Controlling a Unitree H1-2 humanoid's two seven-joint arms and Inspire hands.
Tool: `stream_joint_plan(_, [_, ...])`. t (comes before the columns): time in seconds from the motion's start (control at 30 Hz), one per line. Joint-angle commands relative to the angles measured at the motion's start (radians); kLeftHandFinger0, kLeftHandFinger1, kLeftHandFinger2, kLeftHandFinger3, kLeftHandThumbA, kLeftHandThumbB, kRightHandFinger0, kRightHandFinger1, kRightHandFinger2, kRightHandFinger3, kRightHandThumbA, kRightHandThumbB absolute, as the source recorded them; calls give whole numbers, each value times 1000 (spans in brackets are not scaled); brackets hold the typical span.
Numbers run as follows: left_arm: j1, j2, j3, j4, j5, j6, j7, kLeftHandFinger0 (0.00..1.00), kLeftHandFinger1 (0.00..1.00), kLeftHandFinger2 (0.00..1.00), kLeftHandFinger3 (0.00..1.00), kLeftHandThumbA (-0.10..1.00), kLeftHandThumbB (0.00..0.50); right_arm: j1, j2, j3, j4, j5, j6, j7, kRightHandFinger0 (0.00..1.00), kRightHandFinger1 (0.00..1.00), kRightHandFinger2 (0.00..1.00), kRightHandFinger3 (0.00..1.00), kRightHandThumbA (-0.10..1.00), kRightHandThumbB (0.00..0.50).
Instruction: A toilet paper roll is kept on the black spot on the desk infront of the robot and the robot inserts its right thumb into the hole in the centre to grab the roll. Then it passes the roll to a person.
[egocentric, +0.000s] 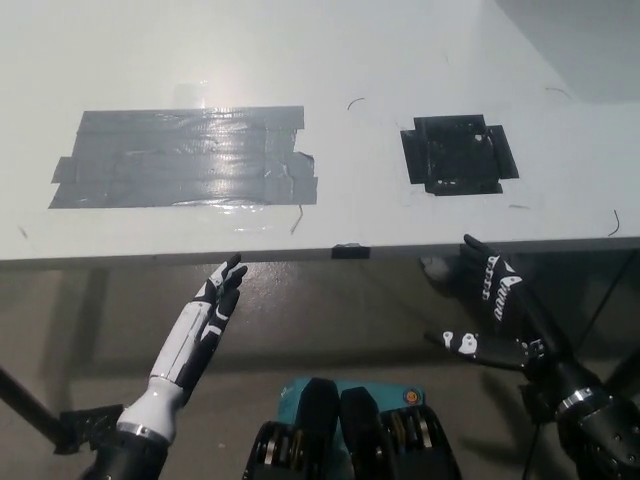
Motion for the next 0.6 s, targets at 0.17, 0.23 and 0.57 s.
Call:
stream_joint_plan(0.17, [6, 3, 0, -36, 1, -45, 3, 1000, 1000, 1000, 1000, 984, 67, -1, 7, -11, -43, 30, -43, 50, 1000, 1000, 1000, 1000, 1000, 218])
stream_joint_plan(0.23, [5, 4, -2, -36, 7, -42, 4, 1000, 1000, 1000, 1000, 986, 65, -1, 8, -13, -39, 29, -44, 51, 1000, 1000, 1000, 1000, 1000, 239])
stream_joint_plan(0.57, [5, 3, 0, -32, 1, -51, 2, 1000, 1000, 1000, 1000, 979, 68, -4, 13, -15, -24, 19, -34, 55, 1000, 1000, 1000, 1000, 1000, 265])
